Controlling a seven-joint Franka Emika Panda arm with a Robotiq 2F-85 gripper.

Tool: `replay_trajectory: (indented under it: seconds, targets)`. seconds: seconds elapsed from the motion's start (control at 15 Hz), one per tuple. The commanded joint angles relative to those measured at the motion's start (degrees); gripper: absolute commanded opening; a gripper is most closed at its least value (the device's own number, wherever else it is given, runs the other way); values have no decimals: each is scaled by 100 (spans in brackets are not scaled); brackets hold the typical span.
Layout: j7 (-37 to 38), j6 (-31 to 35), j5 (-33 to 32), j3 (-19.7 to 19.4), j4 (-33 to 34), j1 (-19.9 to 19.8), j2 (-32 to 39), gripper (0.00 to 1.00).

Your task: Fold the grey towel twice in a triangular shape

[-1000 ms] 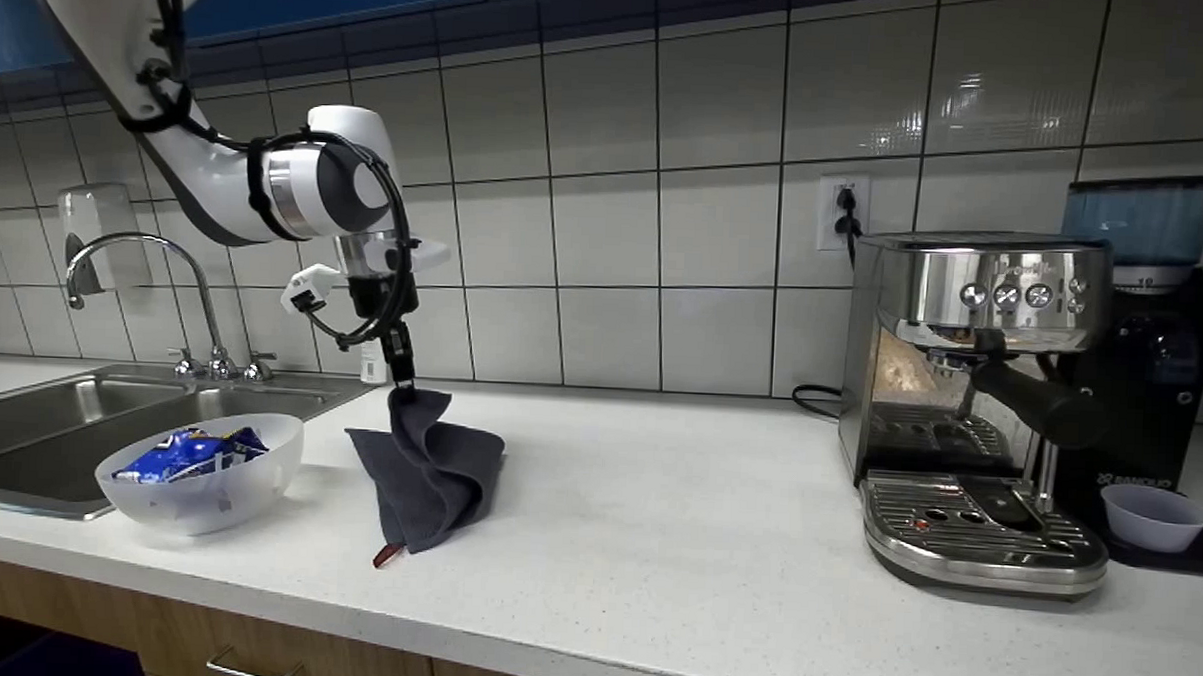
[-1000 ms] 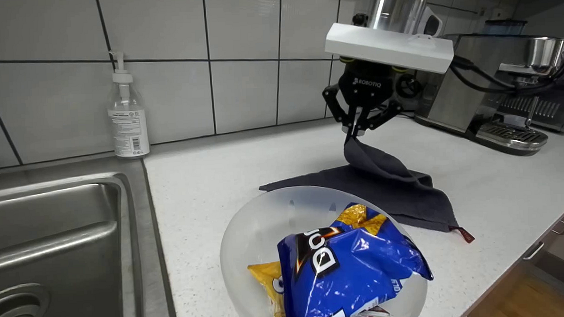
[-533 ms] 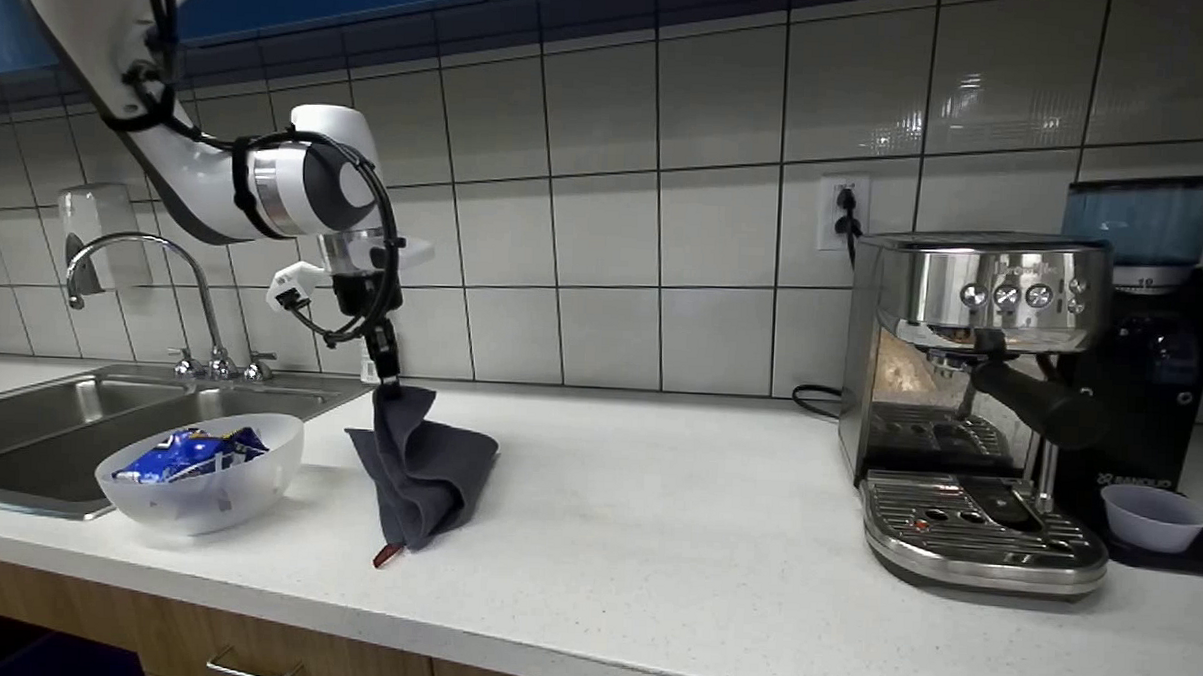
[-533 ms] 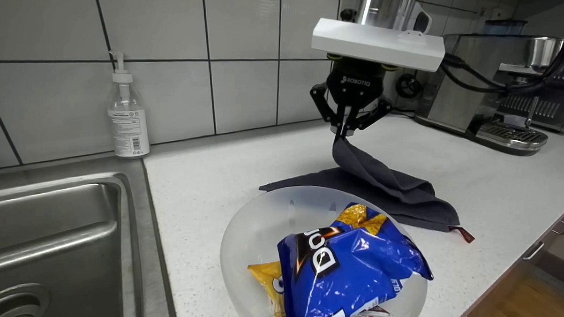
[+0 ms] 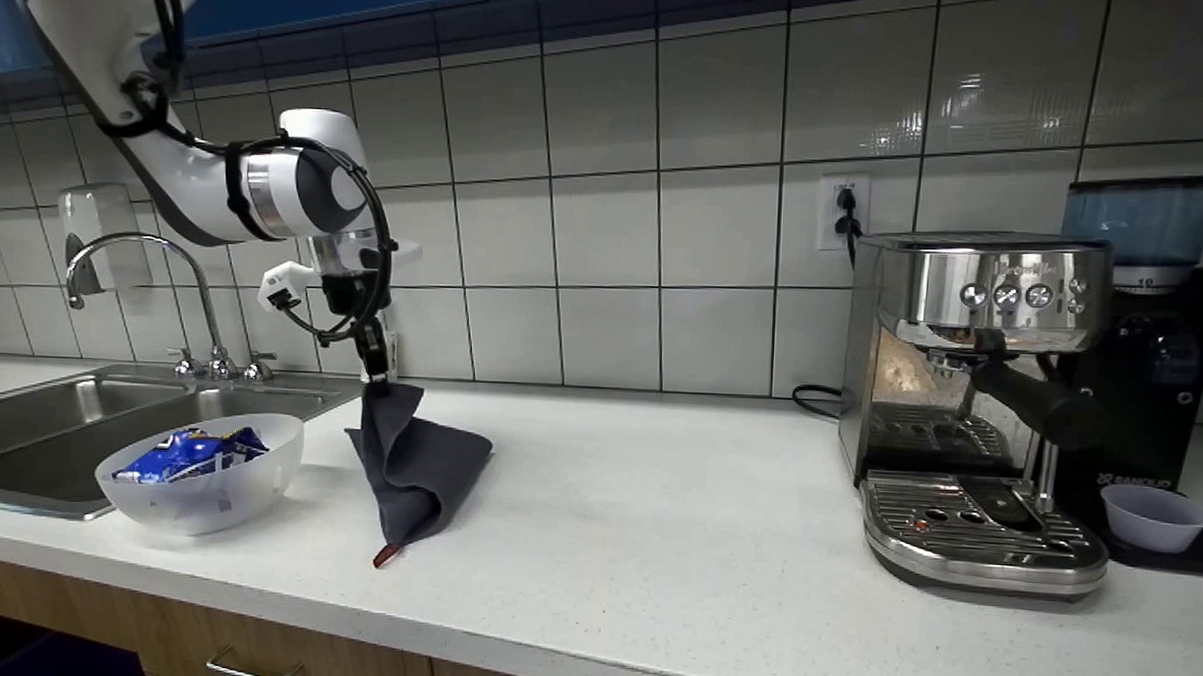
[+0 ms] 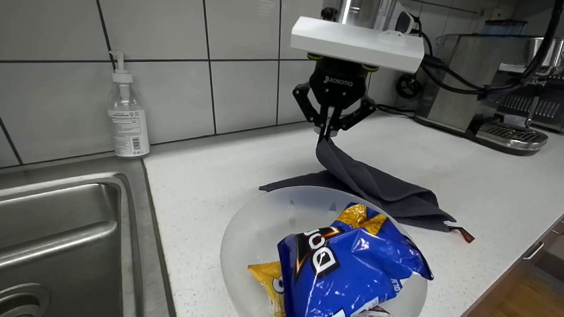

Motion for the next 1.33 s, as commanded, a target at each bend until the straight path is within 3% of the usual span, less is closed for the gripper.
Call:
replay_trajectory:
  seconds: [0.0,0.47,0.53,0.6,1.2,1.27]
  targets:
    - [95,-139,23,31,314,59,197,1]
    - [90,-165,22,2,547,155,427,3]
    - [88,-175,30,0,571,161,449,28]
    - [84,-175,34,-2,587,164,466,29]
    - [33,-161,81,-17,579,132,449,96]
    - [24,-157,89,-21,565,124,436,99]
